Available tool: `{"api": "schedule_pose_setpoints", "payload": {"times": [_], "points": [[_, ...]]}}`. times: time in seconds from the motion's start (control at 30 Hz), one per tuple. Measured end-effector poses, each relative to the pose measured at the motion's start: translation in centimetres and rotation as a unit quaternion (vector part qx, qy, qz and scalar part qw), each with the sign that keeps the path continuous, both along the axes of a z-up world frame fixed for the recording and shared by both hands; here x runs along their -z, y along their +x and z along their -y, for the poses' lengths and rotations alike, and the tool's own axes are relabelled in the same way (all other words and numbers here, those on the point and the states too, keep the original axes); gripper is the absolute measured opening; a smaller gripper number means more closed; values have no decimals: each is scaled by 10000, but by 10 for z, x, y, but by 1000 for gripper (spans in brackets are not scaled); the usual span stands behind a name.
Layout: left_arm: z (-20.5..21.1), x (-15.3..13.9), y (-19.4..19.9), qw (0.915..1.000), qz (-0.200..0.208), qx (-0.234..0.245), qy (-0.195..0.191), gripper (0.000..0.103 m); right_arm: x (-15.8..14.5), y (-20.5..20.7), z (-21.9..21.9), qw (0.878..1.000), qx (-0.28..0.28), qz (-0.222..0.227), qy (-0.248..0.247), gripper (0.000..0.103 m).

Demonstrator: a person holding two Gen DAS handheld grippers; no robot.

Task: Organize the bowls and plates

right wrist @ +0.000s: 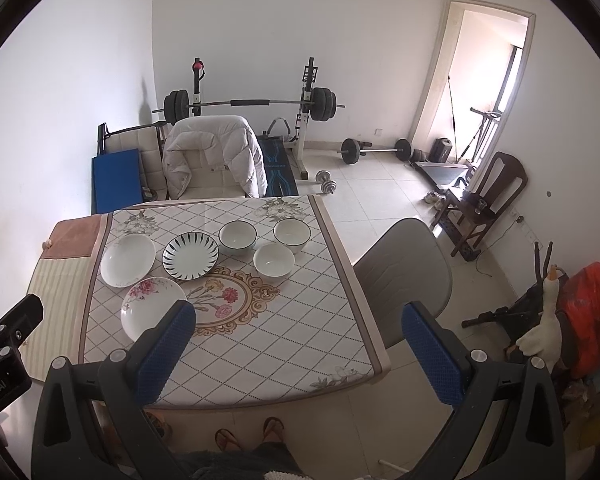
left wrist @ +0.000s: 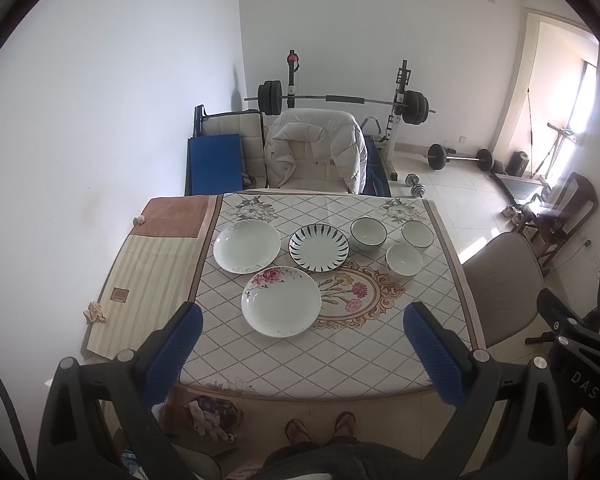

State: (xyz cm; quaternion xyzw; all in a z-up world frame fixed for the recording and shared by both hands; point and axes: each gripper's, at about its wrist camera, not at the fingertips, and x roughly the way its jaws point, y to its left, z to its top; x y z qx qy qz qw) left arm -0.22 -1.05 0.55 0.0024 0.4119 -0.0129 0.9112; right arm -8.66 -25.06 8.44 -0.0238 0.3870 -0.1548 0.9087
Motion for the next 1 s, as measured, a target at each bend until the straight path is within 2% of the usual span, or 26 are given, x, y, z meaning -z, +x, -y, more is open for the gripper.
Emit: {"api": "schedule_pose_setpoints", "payload": {"times": [1.0], "points": [[-6,-1,6,10000,-47,-6,-24,103,10,10,-2,10000,-8,-36,25,103]]}}
